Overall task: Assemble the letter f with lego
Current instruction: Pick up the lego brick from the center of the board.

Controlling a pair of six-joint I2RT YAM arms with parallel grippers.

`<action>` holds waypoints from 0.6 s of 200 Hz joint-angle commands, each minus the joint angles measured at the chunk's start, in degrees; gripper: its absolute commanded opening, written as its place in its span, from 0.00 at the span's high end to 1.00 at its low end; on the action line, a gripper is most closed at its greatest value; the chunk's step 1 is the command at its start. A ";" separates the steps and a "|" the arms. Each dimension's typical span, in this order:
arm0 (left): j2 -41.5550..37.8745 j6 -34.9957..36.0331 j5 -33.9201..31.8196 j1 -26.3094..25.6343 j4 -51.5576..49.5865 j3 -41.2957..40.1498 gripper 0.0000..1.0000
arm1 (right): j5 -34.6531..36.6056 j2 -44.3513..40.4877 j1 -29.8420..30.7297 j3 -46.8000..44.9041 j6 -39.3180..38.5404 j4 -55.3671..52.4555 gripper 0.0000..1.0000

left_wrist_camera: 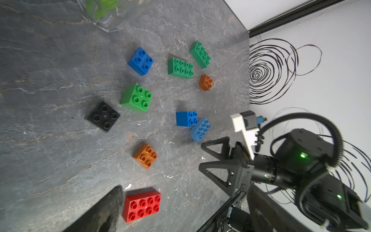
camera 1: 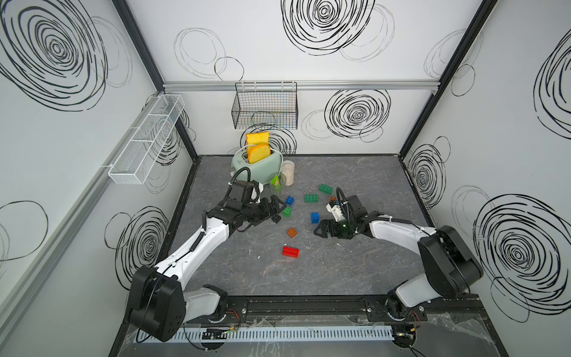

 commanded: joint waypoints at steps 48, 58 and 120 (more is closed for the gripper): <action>-0.31 2.39 1.38 -0.15 -0.29 -3.08 0.02 | 26.02 -2.73 -1.17 1.51 -6.53 3.85 0.01; -0.27 2.96 1.37 -0.05 -0.65 -2.72 0.02 | 25.37 -0.56 -1.34 2.71 -7.97 3.57 0.01; -0.75 3.55 0.97 -0.01 -0.79 -2.29 0.02 | 17.81 4.15 -0.88 0.99 -11.69 8.13 0.01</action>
